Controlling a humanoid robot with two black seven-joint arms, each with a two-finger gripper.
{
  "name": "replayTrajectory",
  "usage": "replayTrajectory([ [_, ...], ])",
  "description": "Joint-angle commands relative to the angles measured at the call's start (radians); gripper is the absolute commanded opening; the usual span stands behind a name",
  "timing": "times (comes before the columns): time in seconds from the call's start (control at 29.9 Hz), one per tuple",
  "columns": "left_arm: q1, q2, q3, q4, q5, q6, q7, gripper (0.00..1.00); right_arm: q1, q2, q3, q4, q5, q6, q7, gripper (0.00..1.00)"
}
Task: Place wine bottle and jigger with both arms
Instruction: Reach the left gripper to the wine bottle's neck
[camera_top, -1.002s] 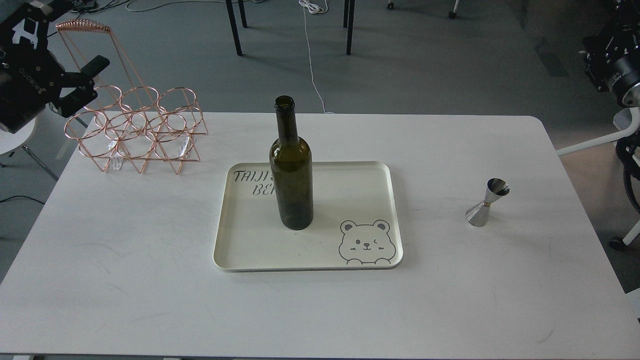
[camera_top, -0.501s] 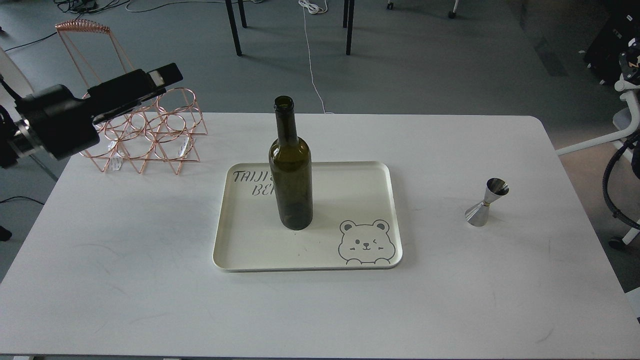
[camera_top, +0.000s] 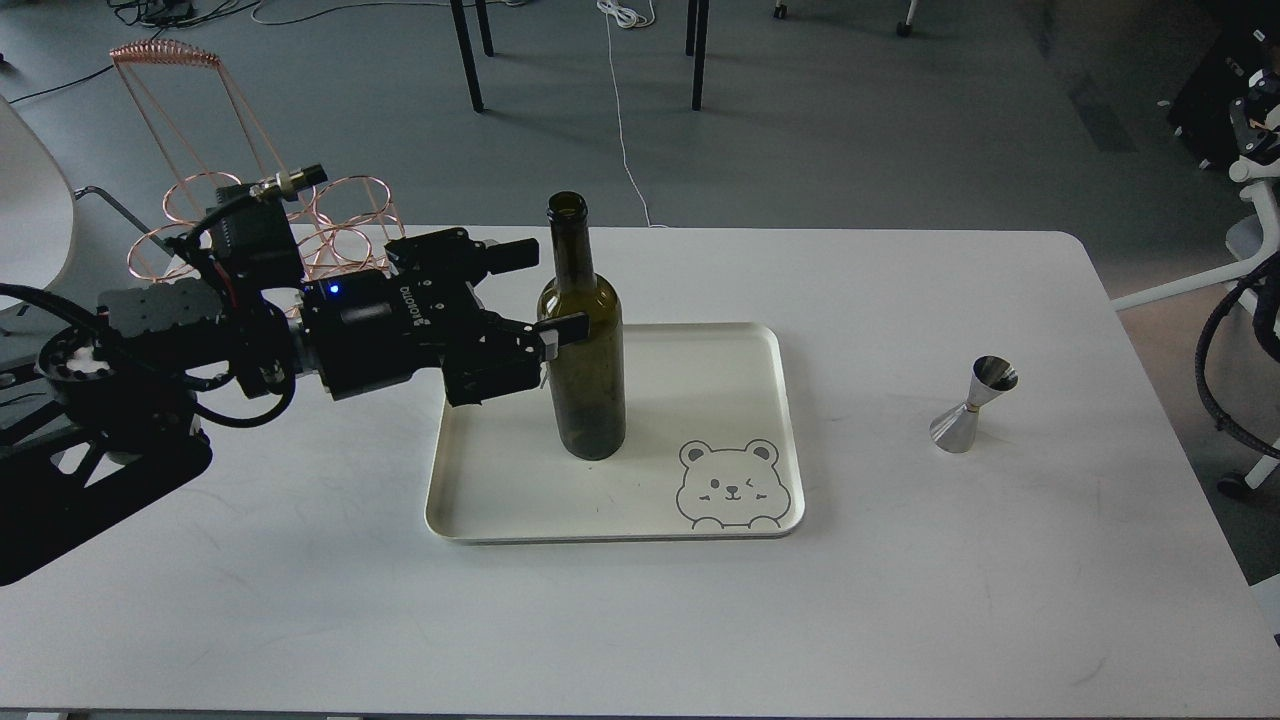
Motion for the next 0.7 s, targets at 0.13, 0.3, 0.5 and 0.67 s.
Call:
replayTrajectory([
  [0.13, -0.012, -0.079, -0.015, 0.069, 0.014, 0.014, 0.043, 0.92, -0.012, 0.0, -0.002, -0.003, -0.001, 0.0, 0.0, 0.97],
  [0.3, -0.012, -0.082, -0.016, 0.077, 0.016, 0.029, 0.044, 0.85, -0.013, 0.0, -0.004, -0.003, -0.001, 0.0, 0.0, 0.97],
  [0.5, -0.018, -0.089, -0.016, 0.094, 0.016, 0.029, 0.046, 0.75, -0.013, 0.002, -0.004, -0.003, -0.001, 0.0, 0.0, 0.97],
  [0.67, -0.031, -0.092, -0.016, 0.106, 0.016, 0.029, 0.046, 0.72, -0.013, 0.0, -0.002, -0.003, -0.001, 0.0, 0.0, 0.97],
])
